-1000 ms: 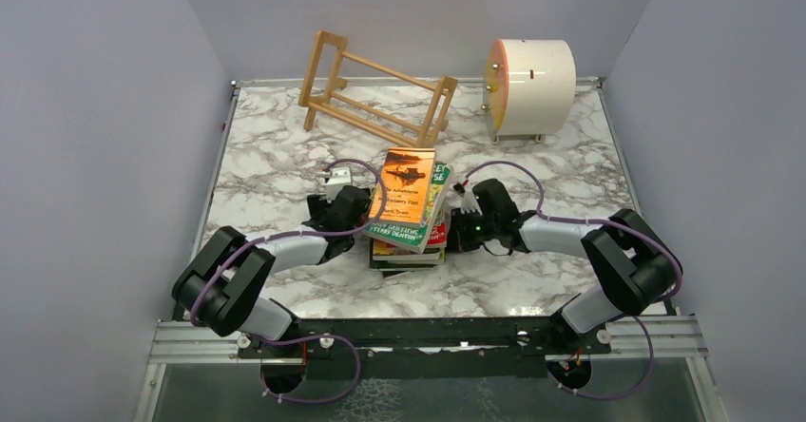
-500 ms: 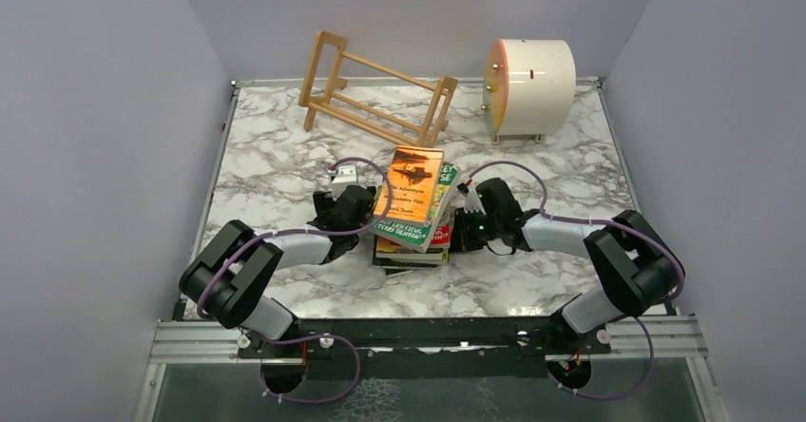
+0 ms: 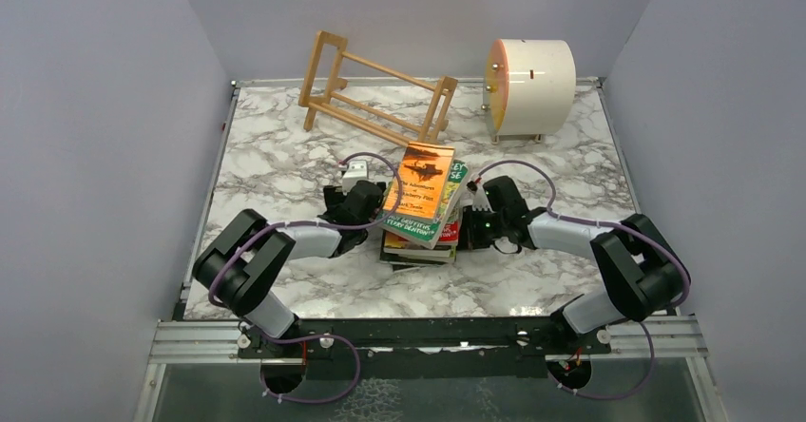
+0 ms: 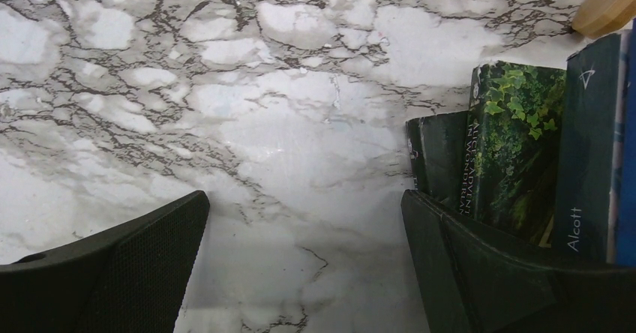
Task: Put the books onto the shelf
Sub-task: Adjust the book at the center of the board.
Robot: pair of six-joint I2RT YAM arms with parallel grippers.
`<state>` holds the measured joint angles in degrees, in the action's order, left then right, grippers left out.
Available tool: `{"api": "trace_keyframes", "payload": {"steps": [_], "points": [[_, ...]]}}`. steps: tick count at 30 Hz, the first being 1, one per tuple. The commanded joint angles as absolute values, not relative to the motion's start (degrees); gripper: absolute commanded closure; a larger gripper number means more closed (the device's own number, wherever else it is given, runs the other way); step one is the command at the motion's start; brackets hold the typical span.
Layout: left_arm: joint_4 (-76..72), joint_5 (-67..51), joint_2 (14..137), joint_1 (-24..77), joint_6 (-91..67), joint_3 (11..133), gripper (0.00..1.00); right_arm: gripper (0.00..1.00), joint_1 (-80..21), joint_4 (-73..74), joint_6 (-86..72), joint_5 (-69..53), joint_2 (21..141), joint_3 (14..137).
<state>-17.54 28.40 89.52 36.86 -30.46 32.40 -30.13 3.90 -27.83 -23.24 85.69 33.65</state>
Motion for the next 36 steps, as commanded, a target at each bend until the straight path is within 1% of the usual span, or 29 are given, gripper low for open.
{"api": "trace_keyframes", "payload": {"steps": [1, 20, 30, 36], "points": [[-20.21, 15.75, 93.08, 40.72, -34.19, 35.26, 0.01, 0.99, -28.32, 1.57, -27.99, -20.04, 83.91, 33.11], [-20.27, 14.78, 102.84, 43.02, -33.56, 44.75, 0.01, 0.99, -19.23, 3.09, -25.22, -21.76, 81.00, 31.99], [-20.22, 14.06, 106.46, 44.01, -33.33, 48.71, 0.01, 0.99, -16.32, 3.86, -24.22, -22.47, 80.15, 31.94], [-20.13, 14.46, 106.33, 44.08, -33.71, 48.33, 0.01, 0.99, -15.75, 4.09, -24.00, -22.51, 80.06, 31.96]]}}
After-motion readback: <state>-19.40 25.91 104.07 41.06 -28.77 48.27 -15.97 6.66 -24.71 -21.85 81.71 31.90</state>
